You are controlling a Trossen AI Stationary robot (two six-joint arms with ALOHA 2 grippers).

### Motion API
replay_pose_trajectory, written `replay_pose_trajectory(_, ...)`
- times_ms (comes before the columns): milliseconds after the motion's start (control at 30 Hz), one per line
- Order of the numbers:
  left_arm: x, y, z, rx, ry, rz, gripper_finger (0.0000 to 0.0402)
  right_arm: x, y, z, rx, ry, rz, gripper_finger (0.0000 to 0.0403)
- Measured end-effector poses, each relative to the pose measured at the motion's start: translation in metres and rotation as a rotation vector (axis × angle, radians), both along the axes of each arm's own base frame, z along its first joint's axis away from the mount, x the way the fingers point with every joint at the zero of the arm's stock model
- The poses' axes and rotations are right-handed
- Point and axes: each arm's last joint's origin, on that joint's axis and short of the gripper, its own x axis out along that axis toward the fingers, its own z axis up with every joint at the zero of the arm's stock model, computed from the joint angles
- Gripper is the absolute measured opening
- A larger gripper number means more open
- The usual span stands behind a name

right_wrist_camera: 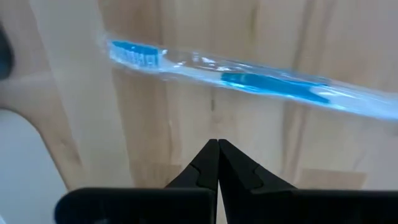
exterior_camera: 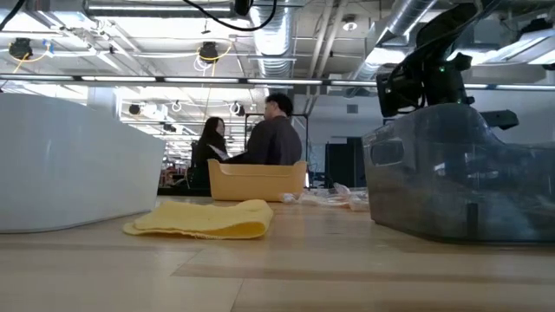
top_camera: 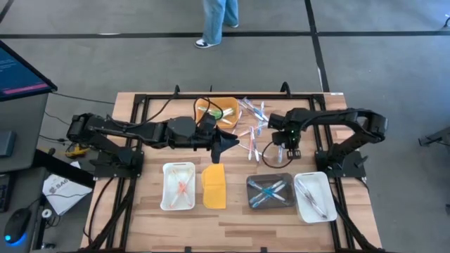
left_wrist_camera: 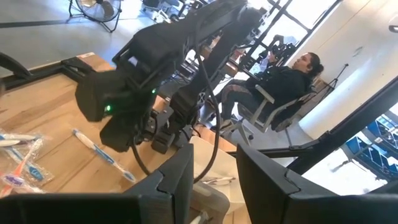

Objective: Pick & Place Toothbrushes
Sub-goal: Put the blue toothbrush into the black bin

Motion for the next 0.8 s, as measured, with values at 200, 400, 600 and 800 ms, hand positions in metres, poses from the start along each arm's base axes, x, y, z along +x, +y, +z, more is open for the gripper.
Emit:
replay_pose_trajectory(200, 0.0, -0.004, 0.0, 0.003, 0.001, -0.015, 0.0117, 0.008, 0.011, -0.013, 0.025, 0.056, 0.061, 0.0)
replay_pose_trajectory(400, 0.0, -0.005, 0.0, 0.005, 0.002, -0.018, 0.0117, 0.016, 0.018, -0.024, 0.03, 0.071, 0.1, 0.0)
replay_pose_trajectory(600, 0.0, -0.005, 0.0, 0.006, 0.005, -0.017, 0.0117, 0.022, 0.029, -0.028, 0.071, 0.064, 0.133, 0.0)
replay_pose_trajectory(800, 0.0, -0.004, 0.0, 0.013, 0.006, -0.012, 0.0117, 0.038, 0.032, -0.018, 0.07, -0.029, 0.123, 0.0)
